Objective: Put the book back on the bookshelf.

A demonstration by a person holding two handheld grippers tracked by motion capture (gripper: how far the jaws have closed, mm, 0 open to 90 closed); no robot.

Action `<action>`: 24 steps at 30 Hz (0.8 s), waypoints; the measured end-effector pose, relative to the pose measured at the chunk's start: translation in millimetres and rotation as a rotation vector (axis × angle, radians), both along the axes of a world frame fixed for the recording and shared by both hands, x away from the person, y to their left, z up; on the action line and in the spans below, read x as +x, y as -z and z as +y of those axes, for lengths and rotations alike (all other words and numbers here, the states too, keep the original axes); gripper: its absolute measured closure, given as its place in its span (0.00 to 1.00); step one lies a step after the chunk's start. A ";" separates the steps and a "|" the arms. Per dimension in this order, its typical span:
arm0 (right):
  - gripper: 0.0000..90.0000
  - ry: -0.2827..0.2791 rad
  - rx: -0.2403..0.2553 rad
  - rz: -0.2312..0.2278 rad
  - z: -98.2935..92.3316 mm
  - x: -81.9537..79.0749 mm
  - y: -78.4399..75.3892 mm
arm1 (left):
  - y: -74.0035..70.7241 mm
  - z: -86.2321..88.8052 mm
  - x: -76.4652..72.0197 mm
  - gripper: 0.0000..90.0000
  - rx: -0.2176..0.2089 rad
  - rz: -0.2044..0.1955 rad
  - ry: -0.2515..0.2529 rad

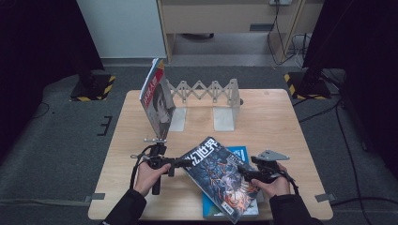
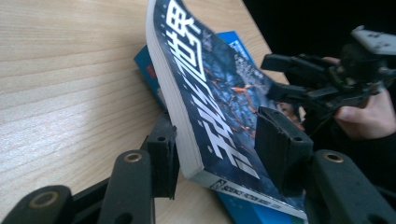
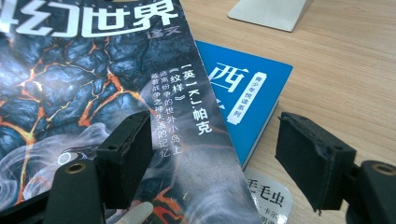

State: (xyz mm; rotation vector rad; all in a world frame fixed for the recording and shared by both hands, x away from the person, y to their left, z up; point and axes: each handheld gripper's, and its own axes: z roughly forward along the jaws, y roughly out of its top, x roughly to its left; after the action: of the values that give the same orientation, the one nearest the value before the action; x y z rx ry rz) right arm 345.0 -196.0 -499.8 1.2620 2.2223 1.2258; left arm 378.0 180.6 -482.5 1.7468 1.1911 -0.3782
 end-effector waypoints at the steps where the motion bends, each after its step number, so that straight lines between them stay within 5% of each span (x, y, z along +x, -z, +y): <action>1: 0.30 0.000 0.000 0.000 0.0 0.0 0.0 | 0.0 0.0 0.0 0.58 0.000 0.000 0.000; 5: 0.30 0.000 0.001 0.000 -0.1 0.0 0.1 | 7.3 -9.4 5.7 0.66 -0.006 0.043 0.022; 10: 0.30 -0.002 -0.001 -0.001 -0.3 0.1 -0.2 | 5.9 -11.0 5.5 0.74 -0.024 0.040 0.017; 17: 0.30 -0.002 0.004 0.011 -2.2 0.5 -1.6 | -10.3 -14.3 1.8 0.78 -0.026 0.021 -0.001; 24: 0.31 0.054 0.011 -0.006 -18.7 3.1 -5.2 | -30.8 -8.1 0.0 0.83 -0.029 0.007 -0.039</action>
State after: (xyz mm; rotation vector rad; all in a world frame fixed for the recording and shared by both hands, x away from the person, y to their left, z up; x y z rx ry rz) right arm 348.0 -214.8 -494.6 1.3125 2.1656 1.2211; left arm 378.0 172.6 -451.6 1.6962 1.2170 -0.3766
